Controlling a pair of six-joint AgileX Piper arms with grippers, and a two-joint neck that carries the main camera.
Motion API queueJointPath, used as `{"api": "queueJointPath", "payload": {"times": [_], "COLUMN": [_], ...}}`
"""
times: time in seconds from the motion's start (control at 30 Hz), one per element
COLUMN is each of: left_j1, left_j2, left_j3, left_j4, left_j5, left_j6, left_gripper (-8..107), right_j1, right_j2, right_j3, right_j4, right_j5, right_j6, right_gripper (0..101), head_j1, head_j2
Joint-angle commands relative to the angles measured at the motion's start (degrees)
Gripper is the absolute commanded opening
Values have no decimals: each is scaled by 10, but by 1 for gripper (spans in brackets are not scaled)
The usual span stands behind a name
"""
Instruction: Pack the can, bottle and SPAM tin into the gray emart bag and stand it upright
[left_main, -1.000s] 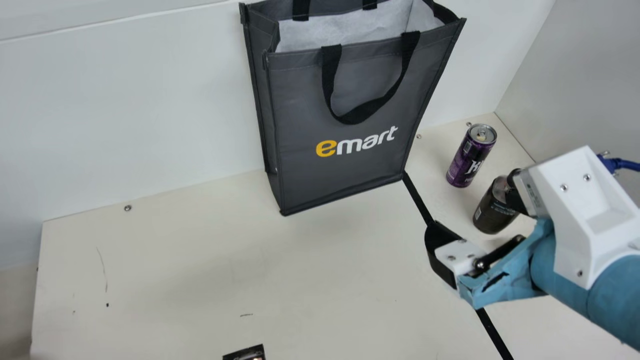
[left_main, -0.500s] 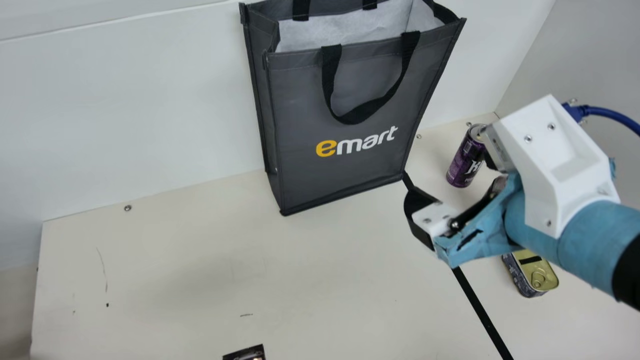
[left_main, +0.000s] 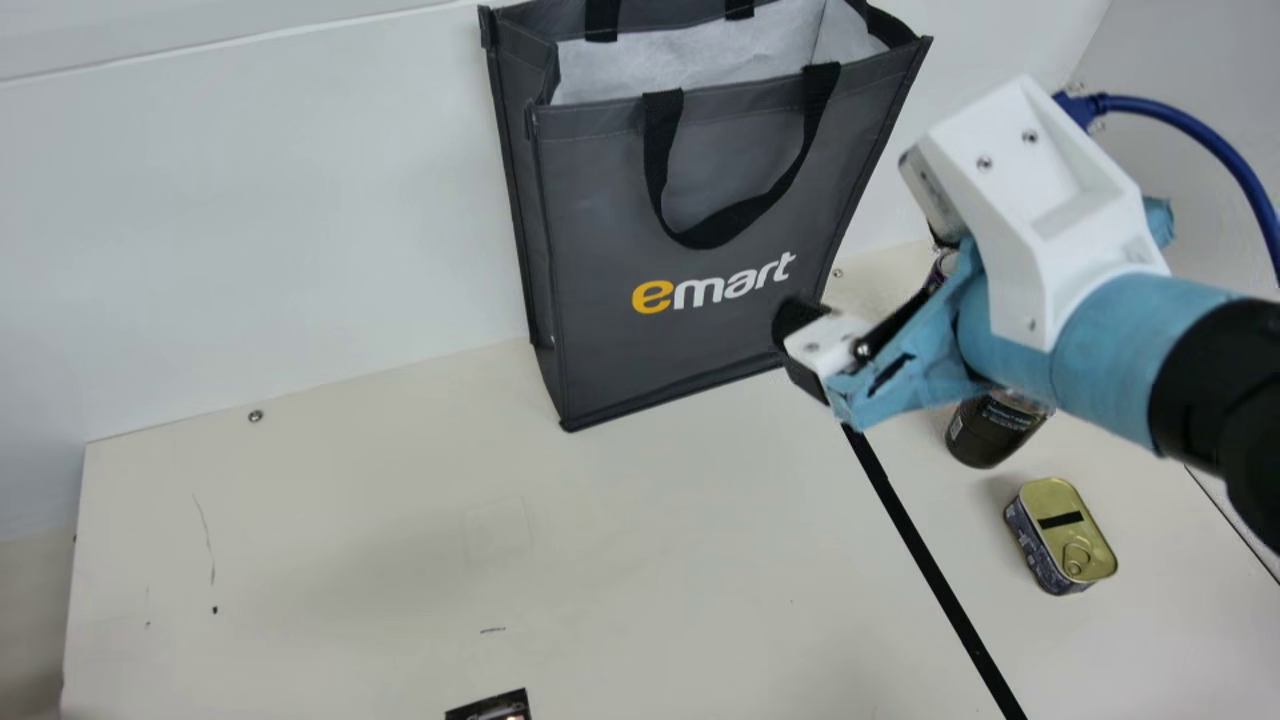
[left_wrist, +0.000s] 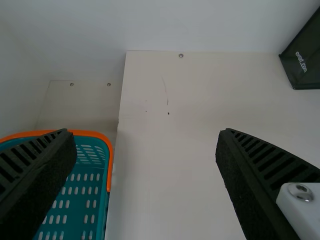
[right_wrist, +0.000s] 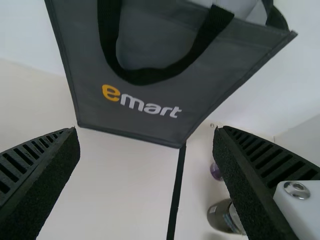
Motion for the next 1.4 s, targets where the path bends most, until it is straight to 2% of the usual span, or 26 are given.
{"api": "queueJointPath", "payload": {"times": [0.0,0.77,1.2,1.37], "left_j1": [0,0,0,0], "left_j2": [0,0,0,0], "left_j3": [0,0,0,0], "left_j4": [0,0,0,0], "left_j5": [0,0,0,0], "left_j6": [0,0,0,0], "left_gripper": [90,90,90,90], "right_j1": [-5,-68,-106,-112], "right_j2": [13,138,215,238], "right_j3": [-16,-180,-301,-323], "right_j4": [8,94,146,163], "right_j5": [1,15,53,53], "right_j6": [-16,-216,-332,-378], "right_gripper": [95,95,95,95], "head_j1": [-13,-13,-13,-13], "head_j2": [-1,-1,-1,-1]}}
